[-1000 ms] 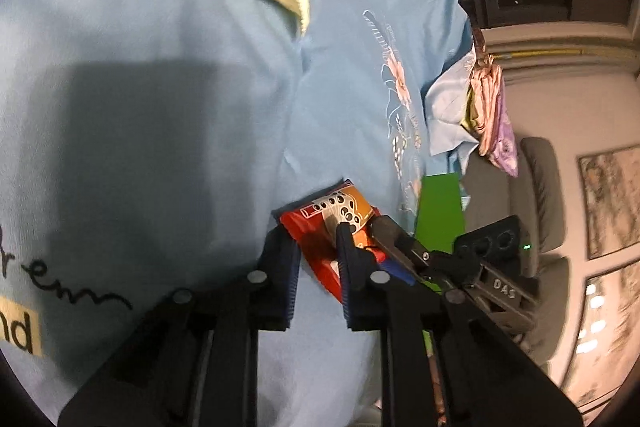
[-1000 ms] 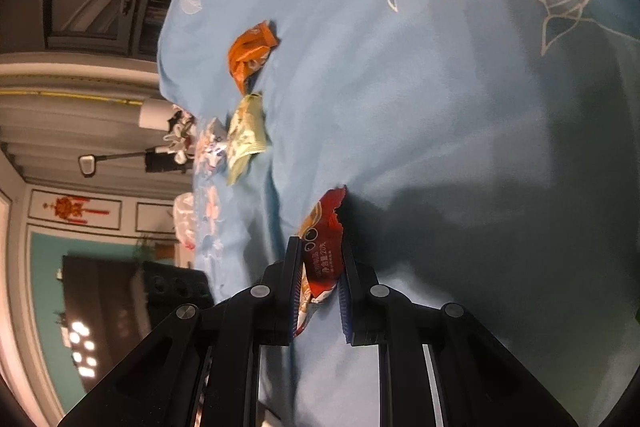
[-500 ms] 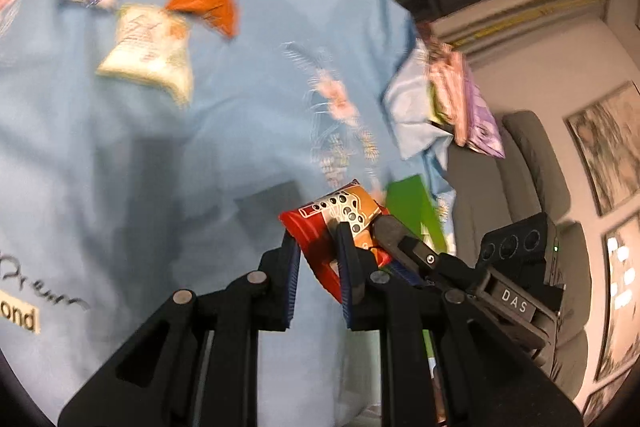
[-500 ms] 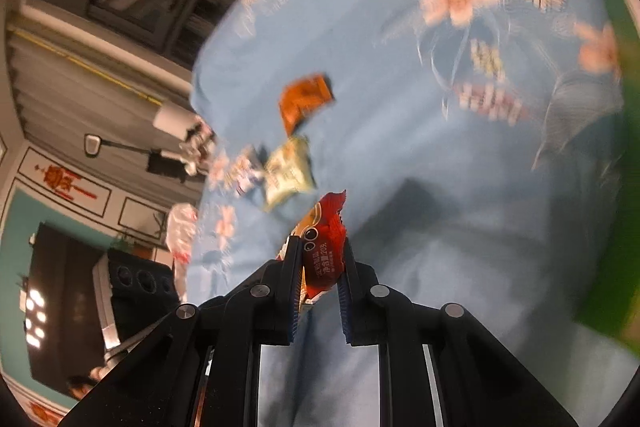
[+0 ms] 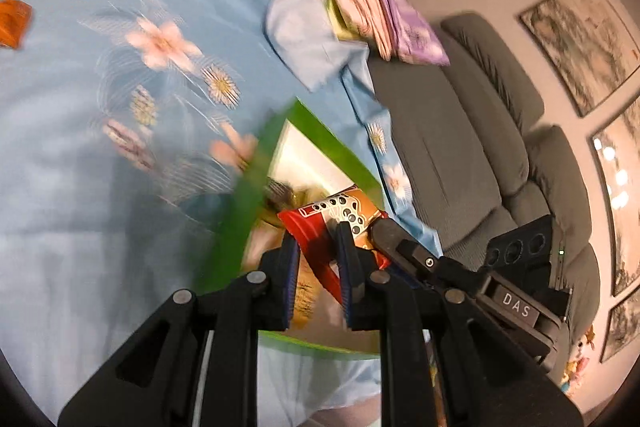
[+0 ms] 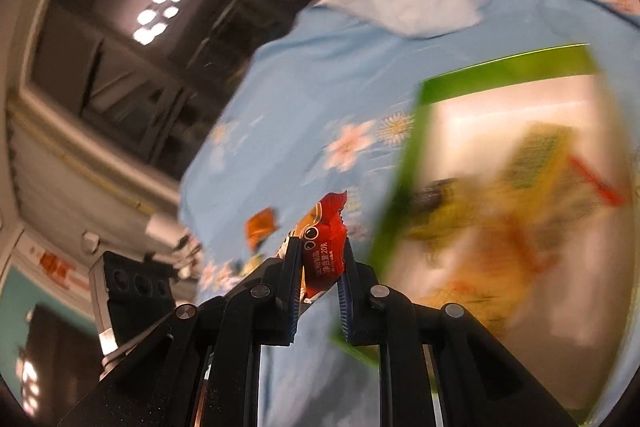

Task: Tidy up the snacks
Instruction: 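Carry the red-and-white bag into the box and open the right gripper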

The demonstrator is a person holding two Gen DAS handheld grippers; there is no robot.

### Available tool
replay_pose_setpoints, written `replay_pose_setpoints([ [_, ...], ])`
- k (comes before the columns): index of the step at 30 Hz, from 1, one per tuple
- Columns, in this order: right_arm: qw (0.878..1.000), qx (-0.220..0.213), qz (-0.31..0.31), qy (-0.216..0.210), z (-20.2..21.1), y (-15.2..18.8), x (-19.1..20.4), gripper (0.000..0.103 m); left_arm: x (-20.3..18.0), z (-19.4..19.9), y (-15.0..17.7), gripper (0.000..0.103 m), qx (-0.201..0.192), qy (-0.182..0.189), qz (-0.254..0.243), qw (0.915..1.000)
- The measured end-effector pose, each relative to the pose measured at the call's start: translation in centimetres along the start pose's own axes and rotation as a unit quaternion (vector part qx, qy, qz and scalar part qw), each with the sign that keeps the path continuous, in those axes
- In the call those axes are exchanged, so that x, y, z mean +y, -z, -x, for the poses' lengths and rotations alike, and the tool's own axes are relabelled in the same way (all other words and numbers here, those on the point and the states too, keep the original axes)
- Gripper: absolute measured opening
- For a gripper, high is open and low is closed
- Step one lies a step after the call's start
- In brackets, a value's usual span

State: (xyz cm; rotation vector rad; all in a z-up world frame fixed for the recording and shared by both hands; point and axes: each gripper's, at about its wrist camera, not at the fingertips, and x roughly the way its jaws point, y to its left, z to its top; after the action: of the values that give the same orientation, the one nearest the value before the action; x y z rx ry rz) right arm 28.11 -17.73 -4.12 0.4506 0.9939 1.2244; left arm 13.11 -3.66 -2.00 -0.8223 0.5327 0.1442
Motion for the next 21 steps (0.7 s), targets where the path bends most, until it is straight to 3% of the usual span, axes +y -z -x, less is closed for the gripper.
replay_pose_setpoints([
  [4, 0.999, -0.004, -0.01, 0.041, 1.8, 0.3, -2.6, 0.018, -1.2, -3.2, 1.7, 0.019, 0.038, 0.003, -0.02, 0.9991],
  [7, 0.997, -0.012, -0.061, 0.056, 2.4, 0.3, -5.3, 0.018, -1.7, -5.1, 2.7, 0.019, 0.052, 0.0, -0.018, 0.9985],
  [15, 0.992, -0.012, -0.036, 0.119, 2.2, 0.0, -4.8, 0.018, -3.2, -6.2, 3.0, 0.025, 0.062, -0.057, -0.055, 0.9949],
  [18, 0.989, -0.003, -0.043, 0.143, 1.9, 0.0, -4.9, 0.025, -3.8, -6.0, 3.4, 0.047, 0.055, -0.082, -0.072, 0.9926],
  [20, 0.984, -0.016, -0.054, 0.167, 2.6, 0.1, -5.4, 0.031, -4.5, -5.2, 3.7, 0.075, 0.029, -0.108, -0.093, 0.9894],
  [21, 0.982, -0.024, -0.055, 0.181, 3.1, 0.2, -5.5, 0.039, -4.9, -4.5, 3.7, 0.084, 0.01, -0.121, -0.104, 0.9871],
])
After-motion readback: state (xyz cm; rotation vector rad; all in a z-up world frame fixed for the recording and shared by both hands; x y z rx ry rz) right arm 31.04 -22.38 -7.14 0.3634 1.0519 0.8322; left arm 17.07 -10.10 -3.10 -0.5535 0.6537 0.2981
